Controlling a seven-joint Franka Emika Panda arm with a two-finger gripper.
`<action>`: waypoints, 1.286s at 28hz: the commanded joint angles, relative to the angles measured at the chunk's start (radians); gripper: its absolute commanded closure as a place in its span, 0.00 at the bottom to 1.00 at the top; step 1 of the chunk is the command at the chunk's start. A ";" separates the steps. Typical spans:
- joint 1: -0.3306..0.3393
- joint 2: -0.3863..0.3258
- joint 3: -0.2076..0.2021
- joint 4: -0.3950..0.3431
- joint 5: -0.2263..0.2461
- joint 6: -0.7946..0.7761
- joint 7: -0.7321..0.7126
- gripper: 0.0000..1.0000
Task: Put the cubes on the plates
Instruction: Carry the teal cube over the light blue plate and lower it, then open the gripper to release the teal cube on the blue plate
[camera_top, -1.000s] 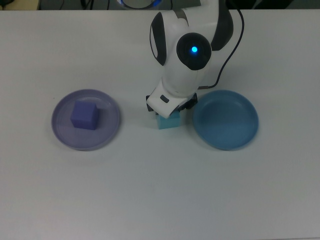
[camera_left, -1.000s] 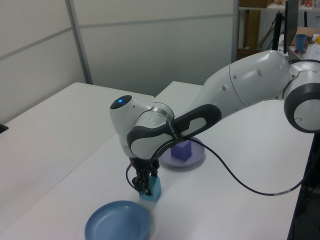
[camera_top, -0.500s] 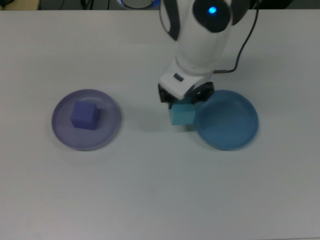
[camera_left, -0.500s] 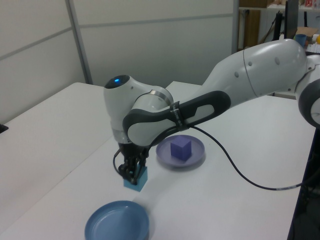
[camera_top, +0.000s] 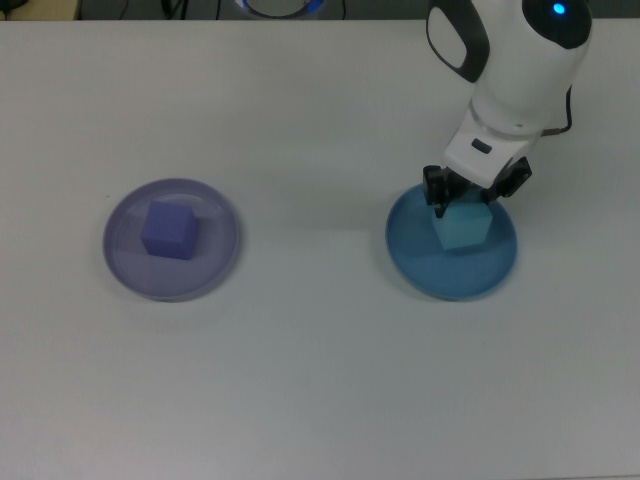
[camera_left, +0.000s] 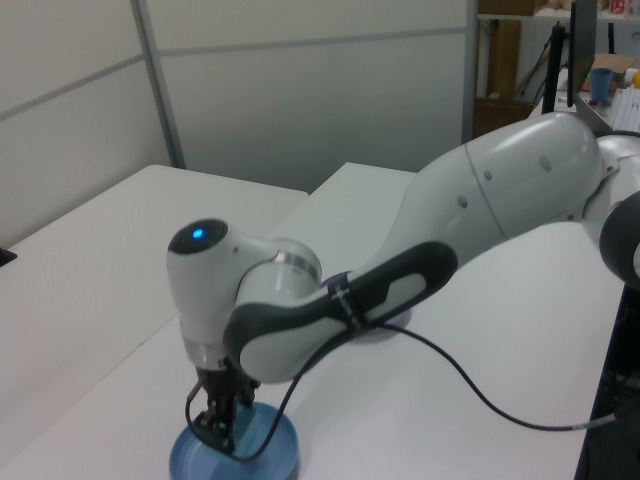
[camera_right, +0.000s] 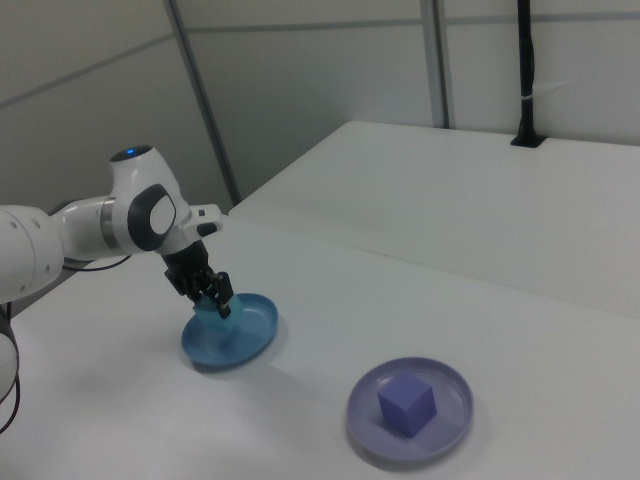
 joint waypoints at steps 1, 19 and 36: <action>-0.002 0.005 -0.009 -0.007 -0.016 0.023 0.030 0.59; 0.000 -0.085 -0.018 -0.012 -0.011 -0.096 0.088 0.00; -0.223 -0.485 -0.039 -0.162 0.067 -0.360 -0.114 0.00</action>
